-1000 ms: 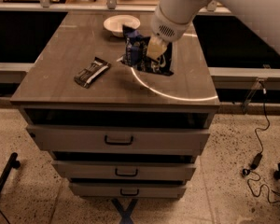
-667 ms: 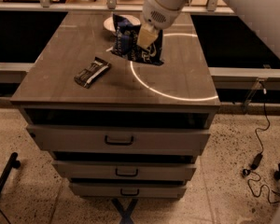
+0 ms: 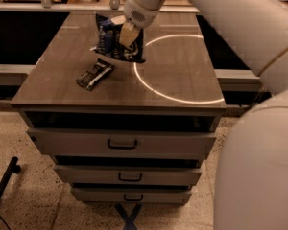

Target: Move blue chip bag near rxbar chocolate

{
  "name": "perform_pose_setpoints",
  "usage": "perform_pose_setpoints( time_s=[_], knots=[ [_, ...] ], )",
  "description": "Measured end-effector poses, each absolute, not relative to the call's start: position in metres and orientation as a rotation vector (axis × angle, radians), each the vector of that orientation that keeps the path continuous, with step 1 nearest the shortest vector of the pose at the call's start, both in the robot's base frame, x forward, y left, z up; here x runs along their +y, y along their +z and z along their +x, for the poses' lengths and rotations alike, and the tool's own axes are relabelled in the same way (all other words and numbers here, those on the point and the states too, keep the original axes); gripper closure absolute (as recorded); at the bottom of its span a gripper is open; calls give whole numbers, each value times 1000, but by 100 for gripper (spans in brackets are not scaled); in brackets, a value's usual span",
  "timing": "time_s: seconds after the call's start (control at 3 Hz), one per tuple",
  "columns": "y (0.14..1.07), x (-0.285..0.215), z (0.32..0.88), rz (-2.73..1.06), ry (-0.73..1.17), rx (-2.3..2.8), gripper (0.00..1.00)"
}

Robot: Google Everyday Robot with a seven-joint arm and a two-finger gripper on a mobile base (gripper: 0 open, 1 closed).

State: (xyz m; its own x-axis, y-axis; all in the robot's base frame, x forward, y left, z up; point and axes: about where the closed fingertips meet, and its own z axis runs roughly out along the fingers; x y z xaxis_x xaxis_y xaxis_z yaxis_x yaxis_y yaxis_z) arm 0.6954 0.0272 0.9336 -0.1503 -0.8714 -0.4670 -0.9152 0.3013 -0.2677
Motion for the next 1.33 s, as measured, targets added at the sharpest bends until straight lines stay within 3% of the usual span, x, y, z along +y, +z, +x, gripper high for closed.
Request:
perform_pose_setpoints(
  time_s=[0.67, 1.33],
  knots=[
    [875, 71, 700, -1669, 203, 2085, 39],
    [862, 56, 696, -1600, 349, 2161, 0]
  ],
)
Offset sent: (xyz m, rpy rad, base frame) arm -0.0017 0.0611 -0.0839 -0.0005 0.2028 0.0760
